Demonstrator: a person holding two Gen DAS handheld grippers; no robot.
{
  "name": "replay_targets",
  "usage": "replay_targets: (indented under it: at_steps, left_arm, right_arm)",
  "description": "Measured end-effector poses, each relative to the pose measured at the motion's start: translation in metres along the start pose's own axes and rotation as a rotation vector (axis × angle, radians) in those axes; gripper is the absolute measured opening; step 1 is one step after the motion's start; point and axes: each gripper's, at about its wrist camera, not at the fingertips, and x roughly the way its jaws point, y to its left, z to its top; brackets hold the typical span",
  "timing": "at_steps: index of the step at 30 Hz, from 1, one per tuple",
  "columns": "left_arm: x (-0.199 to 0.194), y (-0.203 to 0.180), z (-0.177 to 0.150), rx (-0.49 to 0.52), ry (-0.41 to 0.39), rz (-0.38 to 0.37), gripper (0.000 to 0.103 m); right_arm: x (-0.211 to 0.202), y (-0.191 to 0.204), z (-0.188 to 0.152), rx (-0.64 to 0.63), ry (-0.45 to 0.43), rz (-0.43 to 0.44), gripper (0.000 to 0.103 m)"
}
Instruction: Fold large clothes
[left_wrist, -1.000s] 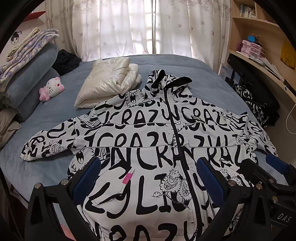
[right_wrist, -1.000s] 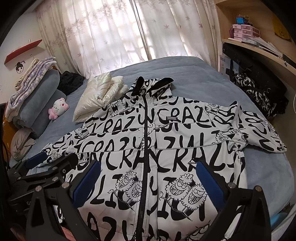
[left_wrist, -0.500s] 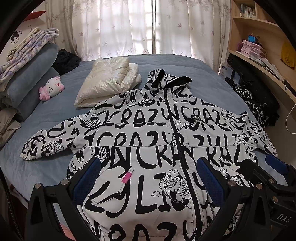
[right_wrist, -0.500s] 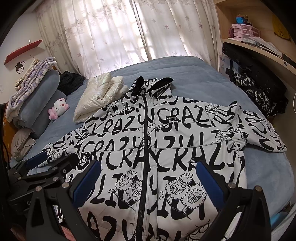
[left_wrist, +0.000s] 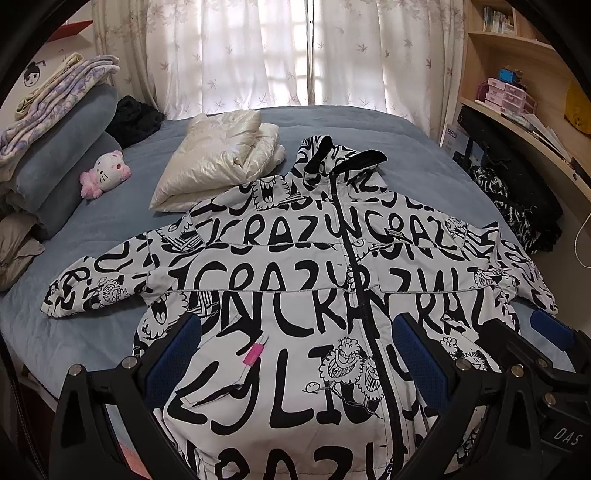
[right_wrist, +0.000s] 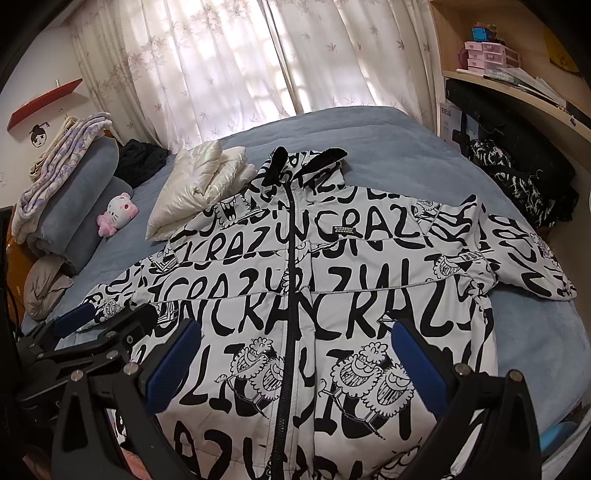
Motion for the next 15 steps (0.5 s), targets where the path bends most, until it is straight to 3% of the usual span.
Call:
replay_targets:
  at_steps: [4,7,9,15]
  left_arm:
    - [0.003,-0.006,0.002,0.013,-0.039,-0.006,0.102]
    - [0.001,-0.009,0.012,0.005,-0.074,-0.069,0.102]
    - [0.003,-0.014,0.024,0.003,-0.055,-0.112,0.102]
    - [0.004,-0.042,0.068,0.010,-0.043,-0.201,0.102]
  right_arm:
    - [0.005,-0.010,0.008,0.009,0.023,0.010,0.103]
    - [0.002,-0.017,0.016,0.018,0.018,0.040,0.103]
    - [-0.002,-0.021,0.024,0.021,0.006,0.043,0.103]
    - [-0.028,-0.034,0.060,-0.034,-0.082,-0.065,0.103]
